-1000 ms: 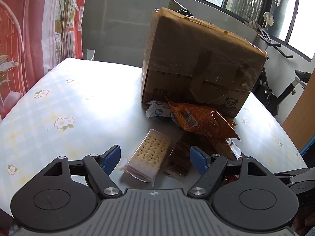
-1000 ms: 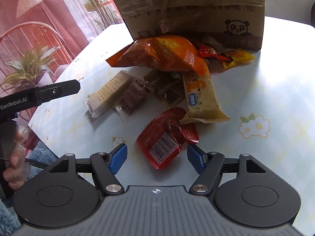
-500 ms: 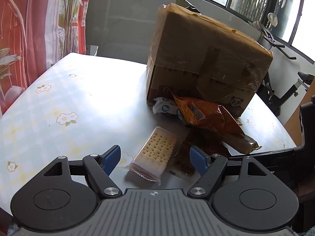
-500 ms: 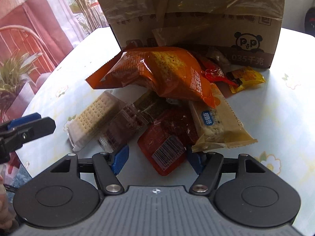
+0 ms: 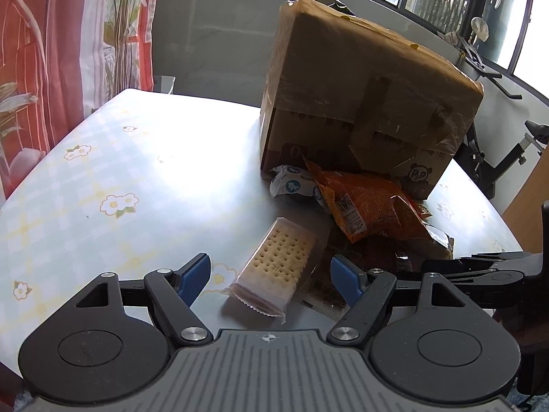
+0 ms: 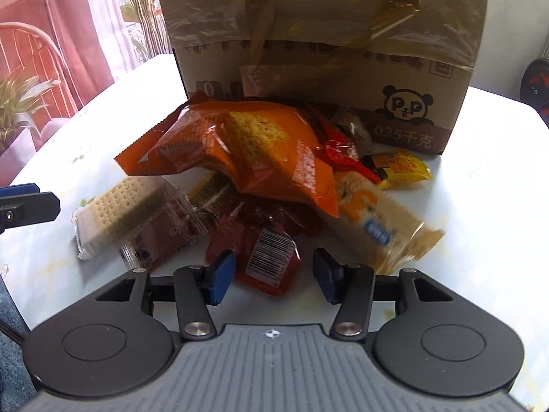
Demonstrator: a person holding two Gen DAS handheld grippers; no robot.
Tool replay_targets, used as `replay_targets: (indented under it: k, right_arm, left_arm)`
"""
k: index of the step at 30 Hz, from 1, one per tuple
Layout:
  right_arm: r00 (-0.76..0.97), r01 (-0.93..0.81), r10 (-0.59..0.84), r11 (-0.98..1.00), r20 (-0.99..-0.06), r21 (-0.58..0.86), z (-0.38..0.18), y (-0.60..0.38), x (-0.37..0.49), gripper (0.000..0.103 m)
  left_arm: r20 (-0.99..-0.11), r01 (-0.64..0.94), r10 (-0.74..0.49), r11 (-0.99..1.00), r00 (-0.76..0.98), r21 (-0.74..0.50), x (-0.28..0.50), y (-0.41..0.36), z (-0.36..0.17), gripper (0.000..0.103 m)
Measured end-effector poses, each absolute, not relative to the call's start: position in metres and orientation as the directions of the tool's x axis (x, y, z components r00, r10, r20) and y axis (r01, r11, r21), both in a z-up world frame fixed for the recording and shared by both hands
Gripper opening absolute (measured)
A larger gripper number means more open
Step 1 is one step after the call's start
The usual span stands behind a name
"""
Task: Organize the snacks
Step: 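Grasp square cracker pack with left gripper while right gripper grasps red sausage stick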
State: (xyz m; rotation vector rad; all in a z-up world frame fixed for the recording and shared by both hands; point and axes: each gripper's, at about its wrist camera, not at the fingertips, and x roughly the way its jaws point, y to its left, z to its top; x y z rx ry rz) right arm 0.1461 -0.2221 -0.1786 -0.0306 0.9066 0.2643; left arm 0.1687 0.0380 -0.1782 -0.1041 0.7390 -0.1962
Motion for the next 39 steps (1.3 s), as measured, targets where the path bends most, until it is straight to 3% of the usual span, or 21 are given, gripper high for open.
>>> replay_targets:
  k: [4, 8, 12, 14, 21, 24, 26, 29, 39]
  right_arm:
    - [0.597, -0.174, 0.163, 0.982, -0.786, 0.071, -0.176, -0.245, 0.136, 0.054]
    - [0.617, -0.185, 0.259, 0.966, -0.743, 0.182, -0.164, -0.246, 0.13, 0.054]
    - [0.615, -0.241, 0.274, 0.958, -0.74, 0.154, -0.158, -0.222, 0.139, 0.054]
    - [0.613, -0.229, 0.273, 0.96, -0.741, 0.164, -0.162, -0.215, 0.148, 0.061]
    - [0.625, -0.202, 0.198, 0.975, -0.755, 0.088, -0.176, -0.193, 0.172, 0.067]
    - [0.646, -0.241, 0.18, 0.97, -0.742, 0.026, -0.183, -0.192, 0.166, 0.061]
    - [0.657, -0.255, 0.177, 0.967, -0.733, 0.005, -0.184, -0.196, 0.161, 0.045]
    - [0.642, -0.278, 0.217, 0.96, -0.735, 0.041, -0.181, -0.206, 0.153, 0.037]
    - [0.592, -0.319, 0.308, 0.938, -0.745, 0.134, -0.169, -0.235, 0.118, 0.025]
  left_arm:
    - [-0.663, 0.141, -0.212, 0.977, 0.718, -0.159, 0.17, 0.036, -0.18, 0.079]
    - [-0.665, 0.146, -0.211, 0.977, 0.717, -0.153, 0.172, 0.034, -0.181, 0.079]
    - [-0.663, 0.141, -0.203, 0.979, 0.72, -0.146, 0.171, 0.035, -0.181, 0.078]
    - [-0.663, 0.135, -0.198, 0.98, 0.722, -0.145, 0.171, 0.036, -0.181, 0.078]
    - [-0.663, 0.138, -0.193, 0.981, 0.723, -0.135, 0.171, 0.036, -0.181, 0.078]
    - [-0.667, 0.134, -0.186, 0.982, 0.721, -0.129, 0.172, 0.036, -0.183, 0.078]
    - [-0.672, 0.134, -0.184, 0.983, 0.717, -0.126, 0.173, 0.037, -0.184, 0.078]
    - [-0.681, 0.15, -0.188, 0.982, 0.708, -0.115, 0.177, 0.035, -0.185, 0.078]
    - [-0.731, 0.283, -0.173, 0.959, 0.66, 0.029, 0.21, 0.02, -0.204, 0.077]
